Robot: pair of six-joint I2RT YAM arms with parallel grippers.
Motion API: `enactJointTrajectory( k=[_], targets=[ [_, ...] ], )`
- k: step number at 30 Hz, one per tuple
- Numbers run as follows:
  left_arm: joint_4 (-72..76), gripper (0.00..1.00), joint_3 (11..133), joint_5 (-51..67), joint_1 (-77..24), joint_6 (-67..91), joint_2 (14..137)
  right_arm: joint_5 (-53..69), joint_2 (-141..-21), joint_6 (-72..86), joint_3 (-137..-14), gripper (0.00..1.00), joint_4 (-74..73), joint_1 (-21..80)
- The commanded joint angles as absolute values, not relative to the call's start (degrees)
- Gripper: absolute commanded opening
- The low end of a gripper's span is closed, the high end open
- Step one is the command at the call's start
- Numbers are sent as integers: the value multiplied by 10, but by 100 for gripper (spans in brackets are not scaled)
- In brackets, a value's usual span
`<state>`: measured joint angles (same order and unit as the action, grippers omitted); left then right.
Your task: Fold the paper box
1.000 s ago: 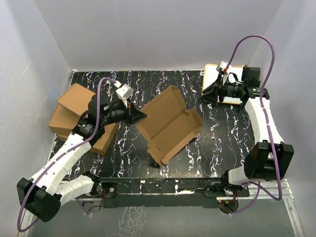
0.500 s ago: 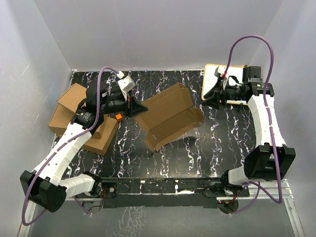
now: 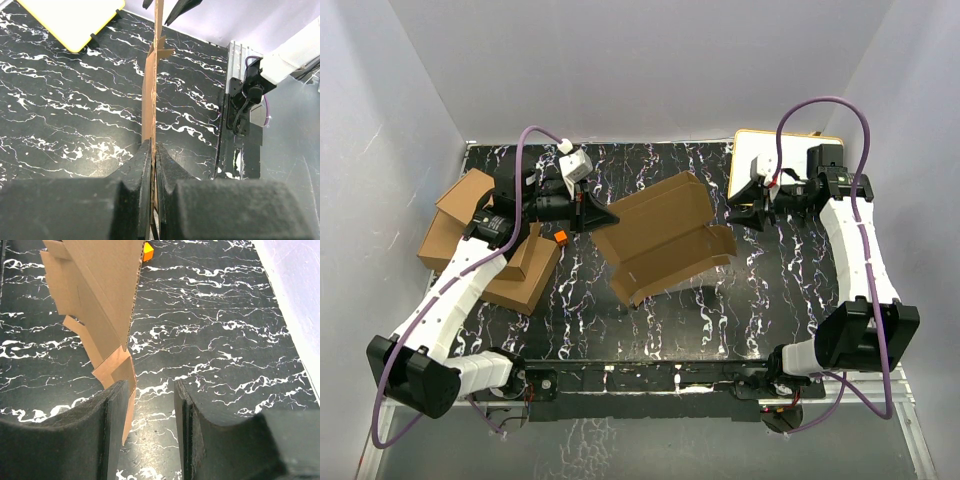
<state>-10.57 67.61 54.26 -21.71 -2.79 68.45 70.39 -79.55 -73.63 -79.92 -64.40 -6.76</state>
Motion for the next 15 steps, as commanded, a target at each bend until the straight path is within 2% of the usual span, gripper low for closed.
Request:
enactJointTrajectory(
  k=[1,4,10,15],
  targets=[
    [-89,0,689,595,-208,-31,684,747,-801,-839,-801,46,-678,-51],
    [-80,0,687,604,-206,-24,687,740,-803,-831,-786,44,-658,-33],
    [-70,0,680,618,-203,-15,688,742,-803,-810,-759,36,-617,-16],
    [-61,0,678,623,-200,-12,689,752,-799,-820,-754,35,-631,-7]
  ],
)
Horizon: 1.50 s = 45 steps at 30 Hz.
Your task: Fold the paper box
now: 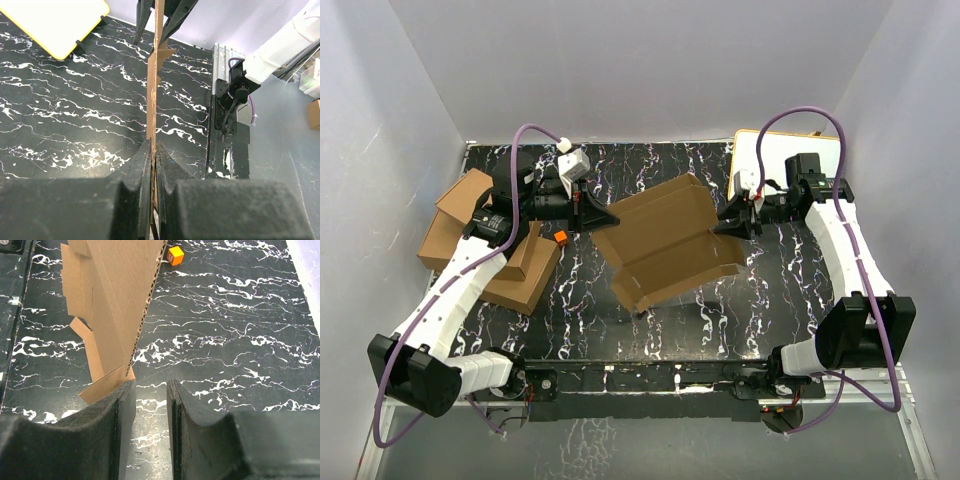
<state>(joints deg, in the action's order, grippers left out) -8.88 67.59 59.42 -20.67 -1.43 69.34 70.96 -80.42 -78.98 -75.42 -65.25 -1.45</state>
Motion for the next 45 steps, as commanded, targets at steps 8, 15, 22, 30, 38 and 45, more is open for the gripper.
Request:
enactJointTrajectory(
  k=[8,15,22,30,38,45],
  targets=[
    [-47,0,677,635,-197,-3,696,760,-788,-830,-743,38,-648,18],
    [-29,0,671,653,-196,12,696,776,-797,-822,-749,37,-653,27],
    [-21,0,670,669,-195,19,694,802,-804,-811,-751,31,-654,31],
    [-18,0,670,671,-193,20,693,804,-805,-799,-753,8,-656,32],
    [-23,0,660,654,-187,23,688,772,-803,-766,-754,16,-646,32],
    [8,0,594,563,-184,112,644,618,-770,-535,-772,62,-514,18]
  ],
)
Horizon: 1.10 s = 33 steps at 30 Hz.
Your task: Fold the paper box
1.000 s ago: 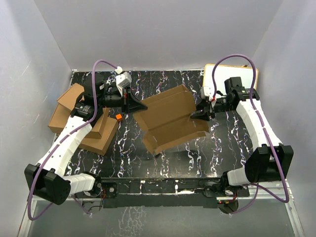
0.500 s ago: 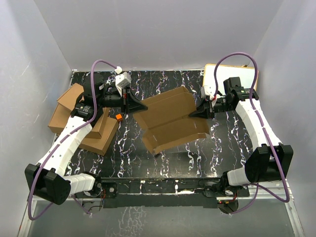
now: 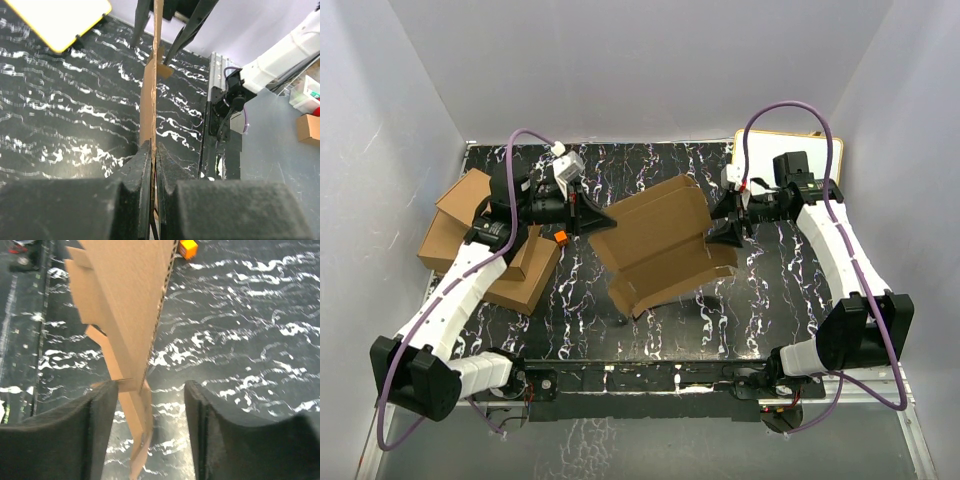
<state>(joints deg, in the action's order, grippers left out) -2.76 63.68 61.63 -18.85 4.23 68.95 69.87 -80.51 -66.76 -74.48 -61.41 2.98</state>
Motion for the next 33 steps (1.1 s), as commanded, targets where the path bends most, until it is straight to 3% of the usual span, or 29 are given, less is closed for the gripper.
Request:
enactJointTrajectory(
  k=[1,5,14,20,26,33],
  targets=[
    [36,0,571,546,-184,147,631,605,-760,-518,-775,66,-509,9],
    [130,0,493,472,-184,309,592,593,-715,-473,-763,78,-502,-14],
    [148,0,457,345,-190,572,581,714,-674,-388,-700,80,-491,-5],
    [119,0,447,201,-257,582,612,733,-667,-303,-613,80,-394,46],
    [55,0,462,-44,-365,552,647,676,-668,-267,-538,80,-300,90],
    [14,0,450,-114,-388,564,678,610,-664,-281,-469,87,-248,148]
  ],
)
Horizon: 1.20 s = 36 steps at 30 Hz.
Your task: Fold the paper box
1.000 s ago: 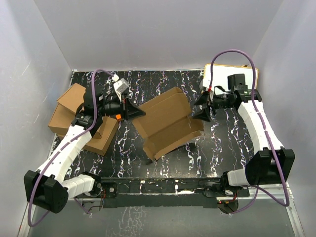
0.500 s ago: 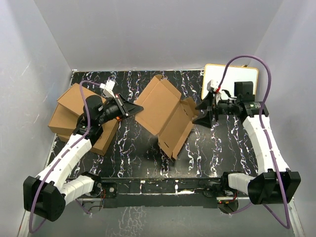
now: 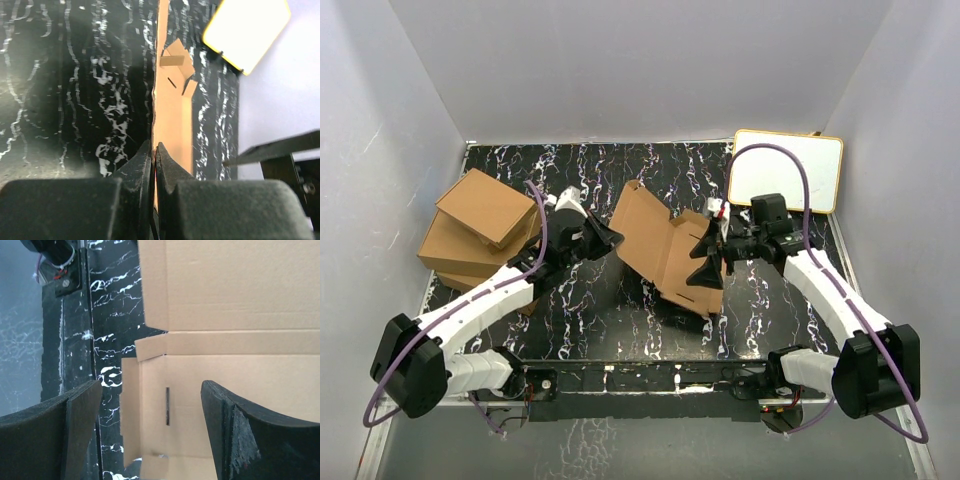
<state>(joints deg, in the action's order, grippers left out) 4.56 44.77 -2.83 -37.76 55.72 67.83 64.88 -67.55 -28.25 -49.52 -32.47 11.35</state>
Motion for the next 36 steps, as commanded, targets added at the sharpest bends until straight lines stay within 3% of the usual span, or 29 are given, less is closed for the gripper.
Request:
enactJointTrajectory(
  k=[1,8,14,16,36],
  targets=[
    [2,0,453,-125,-392,567,680,604,-664,-282,-462,87,-241,156],
    [-17,0,466,-151,-413,567,693,571,-688,-270,-460,84,-201,200],
    [-5,0,468,-140,-416,553,688,548,-730,-255,-486,56,-178,206],
    [-2,0,466,-141,-417,558,683,538,-741,-277,-488,52,-191,222],
    [-6,0,463,-134,-416,626,662,494,-753,-383,-468,62,-214,309]
  ],
)
